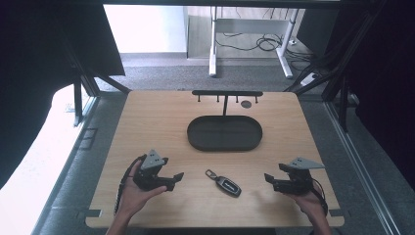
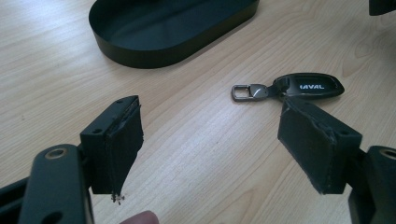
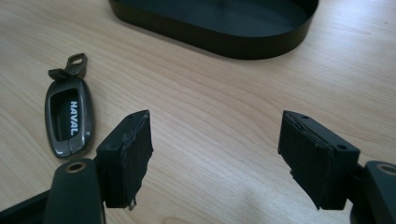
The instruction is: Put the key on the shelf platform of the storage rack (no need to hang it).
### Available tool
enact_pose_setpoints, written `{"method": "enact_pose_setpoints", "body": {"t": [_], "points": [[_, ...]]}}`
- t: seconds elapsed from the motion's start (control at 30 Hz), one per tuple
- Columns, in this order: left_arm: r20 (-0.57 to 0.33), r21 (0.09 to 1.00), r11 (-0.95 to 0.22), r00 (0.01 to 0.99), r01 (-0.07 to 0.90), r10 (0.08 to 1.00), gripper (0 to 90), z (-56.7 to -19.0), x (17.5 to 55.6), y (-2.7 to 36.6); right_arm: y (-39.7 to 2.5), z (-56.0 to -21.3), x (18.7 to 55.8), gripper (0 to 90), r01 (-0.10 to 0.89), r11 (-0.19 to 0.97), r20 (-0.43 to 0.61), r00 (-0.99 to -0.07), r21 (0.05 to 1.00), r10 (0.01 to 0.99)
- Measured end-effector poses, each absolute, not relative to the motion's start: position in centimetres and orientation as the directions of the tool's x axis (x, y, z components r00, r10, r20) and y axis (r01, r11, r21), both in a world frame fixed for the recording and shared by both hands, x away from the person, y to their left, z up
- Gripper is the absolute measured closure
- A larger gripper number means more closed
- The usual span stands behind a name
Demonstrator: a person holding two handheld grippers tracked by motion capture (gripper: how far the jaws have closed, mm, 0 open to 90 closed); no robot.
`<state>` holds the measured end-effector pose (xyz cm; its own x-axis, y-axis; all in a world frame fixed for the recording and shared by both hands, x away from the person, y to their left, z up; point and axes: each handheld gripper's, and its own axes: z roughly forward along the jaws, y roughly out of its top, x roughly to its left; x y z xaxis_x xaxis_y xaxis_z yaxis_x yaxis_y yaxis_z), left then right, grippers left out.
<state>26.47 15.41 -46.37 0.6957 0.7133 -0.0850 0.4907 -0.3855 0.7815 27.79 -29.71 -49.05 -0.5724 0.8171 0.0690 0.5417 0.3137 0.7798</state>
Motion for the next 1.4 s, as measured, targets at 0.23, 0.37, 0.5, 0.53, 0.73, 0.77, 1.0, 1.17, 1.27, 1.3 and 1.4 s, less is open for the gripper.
{"method": "enact_pose_setpoints", "body": {"t": [0.23, 0.37, 0.5, 0.53, 0.73, 0.77, 1.0, 1.17, 1.27, 1.3, 1.4], "points": [[-0.059, 0.76, -0.431, 0.713, 0.486, 0.699, 22.2, -46.6, 26.1, 15.5, -28.2, -47.0, 27.6, 26.5, 0.572, 0.395, 0.052, -0.61, 0.719, 0.791], [-0.066, 0.763, -0.418, 0.703, 0.493, 0.708, 22.1, -46.9, 25.8, 15.8, -27.2, -46.1, 27.6, 26.8, 0.576, 0.433, 0.034, -0.627, 0.693, 0.778], [-0.065, 0.758, -0.421, 0.701, 0.498, 0.711, 21.9, -47.2, 25.6, 16.0, -25.6, -45.5, 28.1, 28.0, 0.587, 0.463, 0.027, -0.637, 0.664, 0.77], [-0.064, 0.756, -0.424, 0.7, 0.499, 0.711, 21.9, -47.2, 25.6, 16.1, -25.2, -45.4, 28.3, 28.7, 0.588, 0.467, 0.029, -0.642, 0.66, 0.766], [-0.058, 0.751, -0.429, 0.697, 0.502, 0.714, 21.9, -47.3, 25.7, 16.1, -23.4, -45.2, 29.4, 30.7, 0.584, 0.501, 0.041, -0.676, 0.639, 0.736], [-0.061, 0.751, -0.427, 0.697, 0.503, 0.715, 21.9, -47.3, 25.6, 16.0, -22.7, -45.1, 29.7, 31.1, 0.582, 0.513, 0.04, -0.685, 0.631, 0.728], [-0.057, 0.748, -0.428, 0.693, 0.506, 0.719, 21.9, -47.5, 25.1, 16.3, -20.3, -44.7, 29.6, 33.4, 0.559, 0.552, 0.049, -0.729, 0.618, 0.683], [-0.055, 0.74, -0.433, 0.688, 0.514, 0.724, 21.9, -47.8, 25.2, 16.4, -18.2, -45.0, 29.5, 34.4, 0.545, 0.603, 0.052, -0.765, 0.582, 0.642], [-0.053, 0.739, -0.436, 0.689, 0.514, 0.723, 21.9, -47.8, 25.1, 16.5, -17.2, -45.4, 29.5, 34.4, 0.545, 0.624, 0.046, -0.772, 0.559, 0.634], [-0.053, 0.739, -0.436, 0.689, 0.514, 0.723, 21.9, -47.8, 25.1, 16.5, -17.2, -45.4, 29.5, 34.4, 0.545, 0.624, 0.046, -0.772, 0.559, 0.634], [-0.051, 0.74, -0.434, 0.686, 0.514, 0.726, 22.0, -47.8, 25.1, 16.5, -16.5, -45.9, 29.6, 34.4, 0.542, 0.646, 0.038, -0.781, 0.538, 0.624]]}}
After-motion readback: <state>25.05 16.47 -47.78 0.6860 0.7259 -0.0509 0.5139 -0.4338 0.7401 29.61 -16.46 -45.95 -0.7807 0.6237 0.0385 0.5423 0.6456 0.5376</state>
